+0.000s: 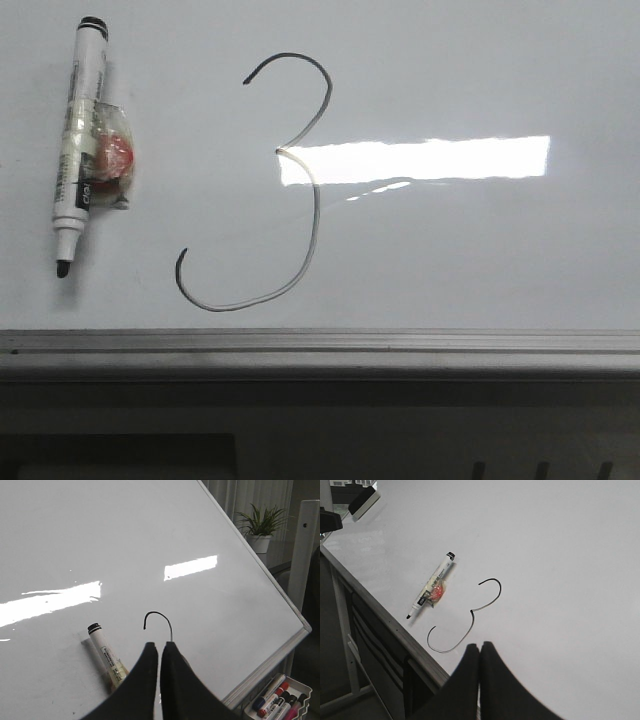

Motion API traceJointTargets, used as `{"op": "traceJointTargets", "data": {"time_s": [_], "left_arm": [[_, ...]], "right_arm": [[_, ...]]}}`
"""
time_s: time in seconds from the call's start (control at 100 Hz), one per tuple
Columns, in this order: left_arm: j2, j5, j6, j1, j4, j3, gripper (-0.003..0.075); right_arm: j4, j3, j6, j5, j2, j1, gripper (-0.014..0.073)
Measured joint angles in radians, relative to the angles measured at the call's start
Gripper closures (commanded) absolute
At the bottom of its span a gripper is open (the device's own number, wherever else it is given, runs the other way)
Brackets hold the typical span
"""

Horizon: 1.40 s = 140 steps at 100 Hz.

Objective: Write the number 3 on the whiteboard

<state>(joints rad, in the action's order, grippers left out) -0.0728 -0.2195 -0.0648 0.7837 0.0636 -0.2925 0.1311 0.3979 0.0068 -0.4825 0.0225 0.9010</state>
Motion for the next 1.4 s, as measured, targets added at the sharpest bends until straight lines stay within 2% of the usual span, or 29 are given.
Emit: {"op": "traceJointTargets", "data": {"time_s": [0.1,0.24,0.33,0.43,0.69,0.9,1.04,1.19,1.4], "left_arm": [[0.0,0.0,0.0,0.0,-0.009,0.0,0.0741],[0.0,0.0,0.004,-0.008,-0.121,0.0,0.0741],[0.0,0.0,0.028,-0.055,-0.161,0.002,0.0741],[0.0,0.012,0.045,-0.157,-0.175,0.02,0.0741],[0.0,0.079,0.054,-0.532,-0.118,0.145,0.0741],[0.057,0.09,0.054,-0.715,-0.094,0.257,0.0741],[0.078,0.067,0.054,-0.756,-0.093,0.296,0.0741],[0.078,-0.1,0.054,-0.758,-0.091,0.296,0.0741],[0.078,-0.107,0.054,-0.758,-0.091,0.296,0.0741]], "right_arm": [[0.0,0.0,0.001,0.0,0.0,0.0,0.0658],[0.0,0.0,0.005,0.0,0.0,0.0,0.0658],[0.0,0.0,0.005,0.0,0.0,0.0,0.0658],[0.0,0.0,0.005,0.0,-0.001,0.0,0.0658],[0.0,0.0,0.005,0.0,-0.001,0.0,0.0658],[0.0,0.0,0.005,0.0,-0.001,0.0,0.0658],[0.0,0.0,0.005,0.0,-0.001,0.0,0.0658],[0.0,0.0,0.005,0.0,-0.002,0.0,0.0658],[0.0,0.0,0.003,0.0,-0.002,0.0,0.0658]]}}
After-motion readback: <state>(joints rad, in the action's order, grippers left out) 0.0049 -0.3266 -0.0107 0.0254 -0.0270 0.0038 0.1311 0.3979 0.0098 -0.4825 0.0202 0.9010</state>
